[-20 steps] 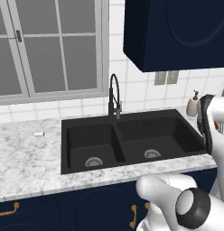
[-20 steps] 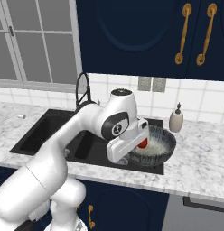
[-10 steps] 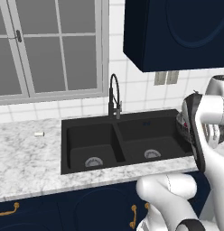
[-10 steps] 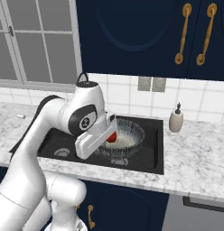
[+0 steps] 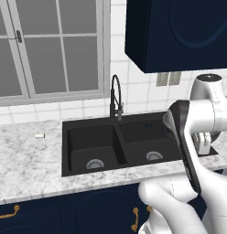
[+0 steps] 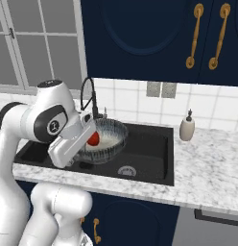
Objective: Pick the bell pepper from the sink and place it in the bowl. Then pick the bowl and place it in the microwave. Then close the microwave door and press the start button.
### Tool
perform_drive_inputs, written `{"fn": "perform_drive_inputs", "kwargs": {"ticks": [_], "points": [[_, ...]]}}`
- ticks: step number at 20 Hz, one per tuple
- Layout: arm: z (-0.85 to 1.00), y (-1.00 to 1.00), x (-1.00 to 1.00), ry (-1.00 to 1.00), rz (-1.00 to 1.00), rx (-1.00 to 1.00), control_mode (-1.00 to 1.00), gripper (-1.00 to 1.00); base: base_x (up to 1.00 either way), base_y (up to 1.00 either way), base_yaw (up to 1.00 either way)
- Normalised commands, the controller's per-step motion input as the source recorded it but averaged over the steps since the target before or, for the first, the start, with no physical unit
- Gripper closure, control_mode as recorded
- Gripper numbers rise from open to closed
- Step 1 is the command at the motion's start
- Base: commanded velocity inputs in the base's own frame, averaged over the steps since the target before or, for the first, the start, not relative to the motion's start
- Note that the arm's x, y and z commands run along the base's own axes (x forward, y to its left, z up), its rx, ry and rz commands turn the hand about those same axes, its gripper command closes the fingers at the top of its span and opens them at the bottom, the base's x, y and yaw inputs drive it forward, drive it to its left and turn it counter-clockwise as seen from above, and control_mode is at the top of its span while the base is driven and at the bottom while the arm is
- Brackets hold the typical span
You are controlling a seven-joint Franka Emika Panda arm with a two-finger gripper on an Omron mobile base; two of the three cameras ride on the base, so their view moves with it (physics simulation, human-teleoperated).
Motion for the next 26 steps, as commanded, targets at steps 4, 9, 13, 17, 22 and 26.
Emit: {"fn": "perform_drive_inputs", "kwargs": {"ticks": [4, 9, 13, 17, 22, 26], "points": [[0.32, 0.34, -0.01, 0.0, 0.03, -0.01, -1.0, 1.0, 0.0, 0.0, 0.0], [0.17, 0.23, -0.03, 0.0, 0.0, 0.0, -1.0, 1.0, 0.0, 0.0, 0.0], [0.02, 0.04, -0.03, 0.0, 0.0, 0.0, 1.0, 1.0, -0.36, 0.0, 0.0], [0.0, 0.0, 0.0, 0.0, 0.0, 0.0, 1.0, 1.0, -0.87, 0.05, 0.15], [0.0, 0.0, 0.0, 0.0, 0.0, 0.0, 1.0, 1.0, -0.45, 0.5, 0.57], [0.0, 0.0, 0.0, 0.0, 0.0, 0.0, 1.0, 1.0, -0.17, 0.54, 0.76]]}}
